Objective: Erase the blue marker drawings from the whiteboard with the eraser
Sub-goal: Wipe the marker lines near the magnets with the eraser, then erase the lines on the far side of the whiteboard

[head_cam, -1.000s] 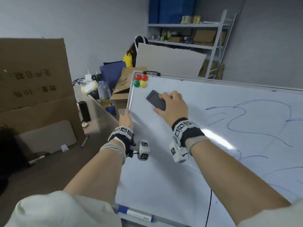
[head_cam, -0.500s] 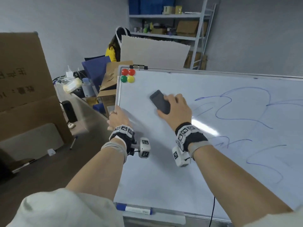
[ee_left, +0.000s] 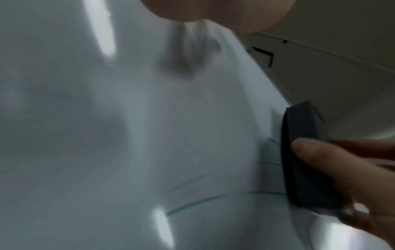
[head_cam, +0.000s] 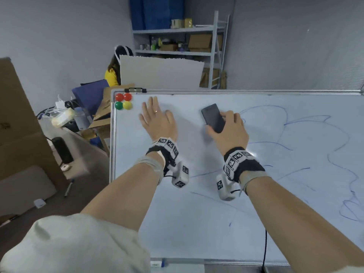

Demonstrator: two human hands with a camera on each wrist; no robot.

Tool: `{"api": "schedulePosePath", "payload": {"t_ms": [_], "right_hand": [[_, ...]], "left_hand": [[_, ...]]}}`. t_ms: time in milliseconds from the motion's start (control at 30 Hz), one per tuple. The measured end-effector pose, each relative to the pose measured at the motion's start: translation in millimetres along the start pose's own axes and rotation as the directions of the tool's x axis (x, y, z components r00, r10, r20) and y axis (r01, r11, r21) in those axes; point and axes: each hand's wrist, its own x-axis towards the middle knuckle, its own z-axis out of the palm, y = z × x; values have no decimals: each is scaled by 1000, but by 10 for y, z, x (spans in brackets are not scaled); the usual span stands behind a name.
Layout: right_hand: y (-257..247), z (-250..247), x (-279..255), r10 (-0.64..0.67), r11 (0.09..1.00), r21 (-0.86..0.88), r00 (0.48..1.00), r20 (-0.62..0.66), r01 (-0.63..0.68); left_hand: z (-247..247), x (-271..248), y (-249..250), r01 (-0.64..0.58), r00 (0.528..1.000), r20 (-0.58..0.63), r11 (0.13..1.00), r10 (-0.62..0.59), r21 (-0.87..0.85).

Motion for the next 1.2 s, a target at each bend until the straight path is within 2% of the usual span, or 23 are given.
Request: {"api": "schedulePosePath", "payload": {"t_ms": [67, 167, 300, 433, 500, 600, 700, 767, 833, 900, 967, 1000, 1100, 1200], "right_hand": [[251, -121, 70, 52, 999, 2, 997, -56, -52], [658, -329, 184, 134, 991, 11, 984, -118, -133], [968, -462, 295, 144, 989, -2, 983, -112, -145], [902, -360, 341, 62, 998, 27, 996, -69, -60], [751, -220, 340, -30, 997, 66, 1000, 0, 30], [377, 62, 236, -225, 965, 162, 966, 123, 205], [67, 273, 76, -330, 936, 166, 936, 123, 309], [-3, 310, 40, -359, 931, 108, 926, 114, 347], [62, 241, 52, -298, 955, 37, 949, 105, 295], [248, 100, 55, -100, 995, 4, 993, 63, 100], [462, -57, 35, 82, 997, 9, 996, -46, -82], [522, -124, 24, 127, 992, 8, 987, -97, -126], [484, -161, -4, 169, 986, 14, 976, -136, -169], [313, -71, -39, 49, 998, 28, 999, -21, -48]], "left_hand": [[141, 2, 342, -97, 988, 121, 995, 96, -1], [322, 42, 693, -240, 935, 289, 967, 208, 83], [415, 194, 893, -282, 908, 370, 941, 199, 185], [399, 243, 899, -244, 915, 362, 958, 176, 151], [393, 239, 867, -256, 909, 366, 960, 200, 112], [387, 224, 786, -325, 885, 367, 945, 286, 47], [374, 260, 709, -341, 877, 352, 940, 326, -23], [350, 318, 658, -341, 878, 338, 939, 339, -55], [342, 354, 622, -353, 874, 329, 933, 356, -72], [366, 337, 618, -375, 872, 313, 925, 377, -69], [383, 287, 641, -391, 870, 302, 918, 390, -61], [393, 266, 653, -402, 867, 294, 914, 401, -63], [402, 222, 646, -423, 865, 276, 905, 420, -49], [386, 211, 557, -411, 886, 220, 911, 409, -40]]}}
